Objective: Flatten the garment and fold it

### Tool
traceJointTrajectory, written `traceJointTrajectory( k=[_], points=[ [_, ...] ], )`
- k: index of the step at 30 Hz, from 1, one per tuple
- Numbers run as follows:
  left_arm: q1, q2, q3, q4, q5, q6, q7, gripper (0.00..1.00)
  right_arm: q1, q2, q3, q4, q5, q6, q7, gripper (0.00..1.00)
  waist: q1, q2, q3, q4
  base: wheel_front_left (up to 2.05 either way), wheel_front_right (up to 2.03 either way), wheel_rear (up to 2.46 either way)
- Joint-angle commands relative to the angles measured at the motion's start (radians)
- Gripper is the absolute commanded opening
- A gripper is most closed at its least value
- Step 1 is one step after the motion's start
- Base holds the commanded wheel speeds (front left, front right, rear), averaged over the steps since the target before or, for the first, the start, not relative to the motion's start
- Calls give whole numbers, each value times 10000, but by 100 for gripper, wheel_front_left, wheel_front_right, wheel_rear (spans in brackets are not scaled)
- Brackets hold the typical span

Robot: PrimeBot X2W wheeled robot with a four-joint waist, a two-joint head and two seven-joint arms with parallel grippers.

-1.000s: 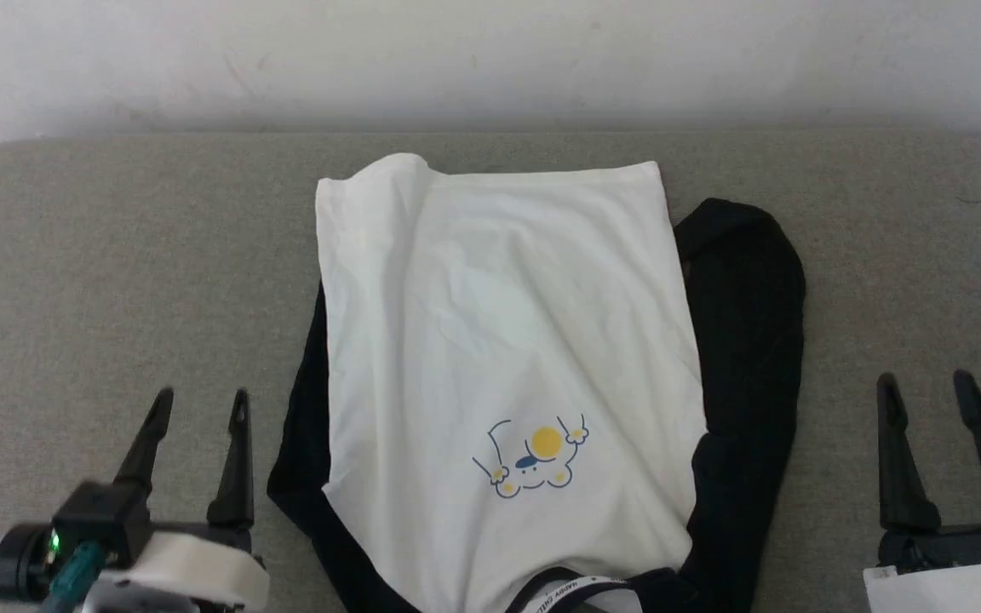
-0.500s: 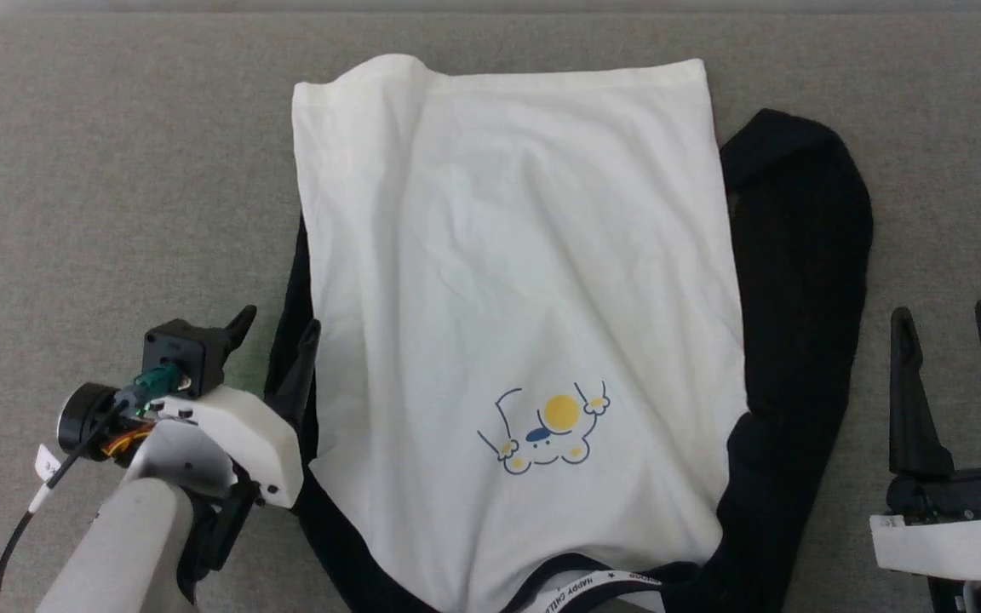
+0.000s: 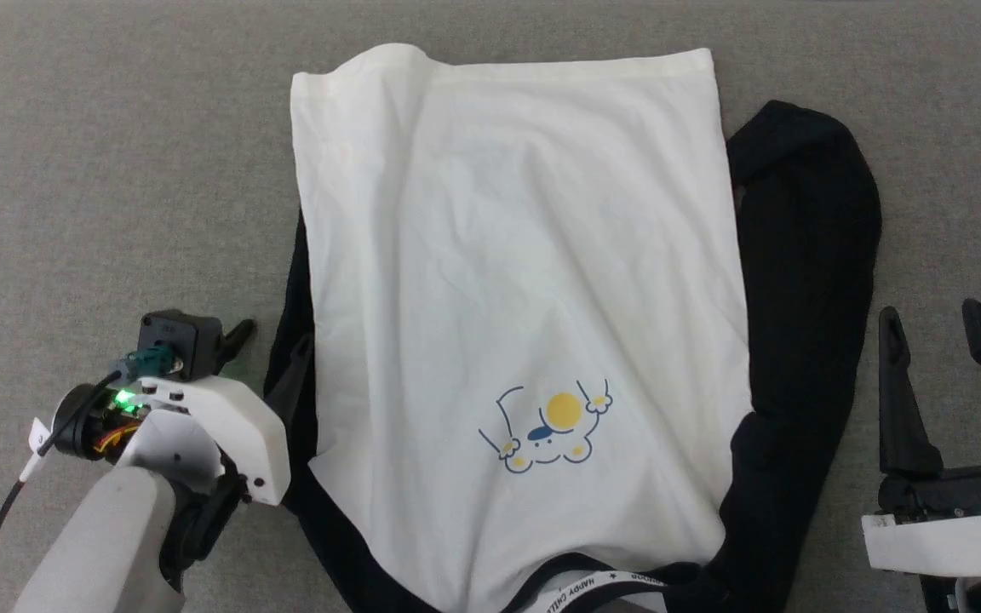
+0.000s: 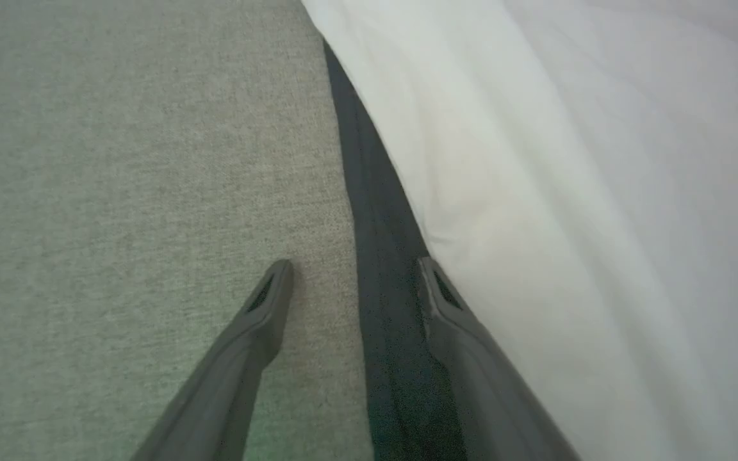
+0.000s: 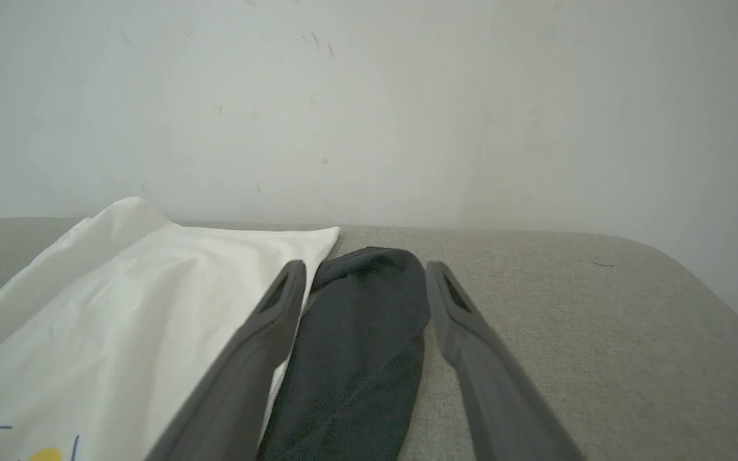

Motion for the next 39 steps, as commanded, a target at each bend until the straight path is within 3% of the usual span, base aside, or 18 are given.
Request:
traceJointTrajectory(
  k=[1, 9, 10, 11, 17, 21, 32, 39],
  points=[
    [77, 67, -175, 137, -115, -154, 425, 100, 4, 24, 3, -1, -10, -7, 63, 100, 0, -1, -1, -4, 0, 0, 0],
    [154, 191, -351, 0, -681, -494, 1389, 100, -8, 24, 53, -17, -38, -7, 198, 100, 0, -1, 59, -137, 0, 0, 0],
    [133, 207, -401, -1, -711, -559, 1444, 44, -6, 24, 49, -17, -39, -7, 210, 100, 0, -1, 78, -156, 0, 0, 0],
    [100, 221, -445, 0, -728, -621, 1455, 0, -5, 24, 49, -20, -36, -7, 218, 100, 0, -1, 97, -175, 0, 0, 0],
    [-105, 233, -499, 45, -818, -812, 1174, 0, -30, 24, 37, -3, -14, -7, 226, 100, 0, -1, 138, -274, 0, 0, 0],
    [-113, 181, -186, 31, -845, -547, 667, 0, -13, 24, -8, 89, 31, -7, 209, 100, 0, -1, -14, -290, 0, 0, 0],
    [1691, 91, 1618, -1225, -1343, 1299, -690, 0, 193, 24, -26, 391, 267, -7, 91, 100, 0, -1, -594, -94, 0, 0, 0],
    [3220, -419, 2441, -1926, -1857, 2197, -1233, 0, 241, 24, 23, 516, 328, -7, 99, 100, 0, -1, -768, 137, 0, 0, 0]
  ],
)
